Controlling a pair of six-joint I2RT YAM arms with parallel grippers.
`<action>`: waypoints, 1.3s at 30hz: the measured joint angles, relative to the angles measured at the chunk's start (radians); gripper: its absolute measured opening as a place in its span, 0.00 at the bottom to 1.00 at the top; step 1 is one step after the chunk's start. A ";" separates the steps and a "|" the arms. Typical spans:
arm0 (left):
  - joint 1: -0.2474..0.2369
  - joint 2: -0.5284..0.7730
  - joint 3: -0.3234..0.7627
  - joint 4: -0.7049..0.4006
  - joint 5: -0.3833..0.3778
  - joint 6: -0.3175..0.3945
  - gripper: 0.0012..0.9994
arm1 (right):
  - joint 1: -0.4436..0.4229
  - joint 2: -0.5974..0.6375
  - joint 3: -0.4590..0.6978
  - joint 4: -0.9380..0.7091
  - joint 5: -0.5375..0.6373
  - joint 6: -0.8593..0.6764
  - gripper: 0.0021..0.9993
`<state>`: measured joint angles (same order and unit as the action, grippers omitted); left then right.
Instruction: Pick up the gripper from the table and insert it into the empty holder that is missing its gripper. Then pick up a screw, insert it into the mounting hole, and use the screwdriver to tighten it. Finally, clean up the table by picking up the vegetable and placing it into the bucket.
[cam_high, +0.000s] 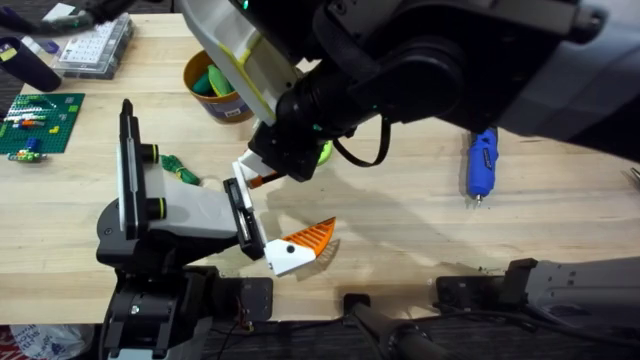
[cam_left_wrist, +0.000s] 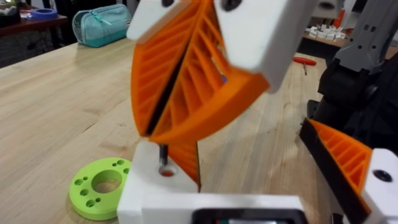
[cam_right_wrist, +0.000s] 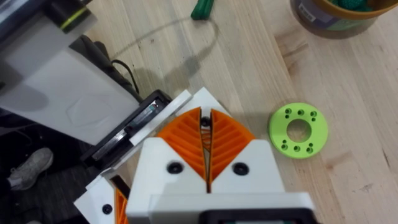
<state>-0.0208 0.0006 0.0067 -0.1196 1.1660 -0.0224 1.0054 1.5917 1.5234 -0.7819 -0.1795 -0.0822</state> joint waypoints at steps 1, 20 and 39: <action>0.000 0.000 0.000 0.001 0.000 -0.002 0.99 | 0.000 0.001 0.000 -0.001 -0.001 0.000 0.01; 0.000 0.000 0.000 0.000 0.001 -0.008 0.99 | 0.000 -0.111 -0.001 -0.015 -0.039 0.004 0.01; 0.000 0.000 0.000 0.000 0.001 -0.008 0.99 | -0.037 -0.173 -0.076 0.047 -0.047 0.124 0.01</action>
<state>-0.0208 0.0006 0.0067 -0.1196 1.1667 -0.0299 0.9684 1.4188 1.4470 -0.7350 -0.2260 0.0415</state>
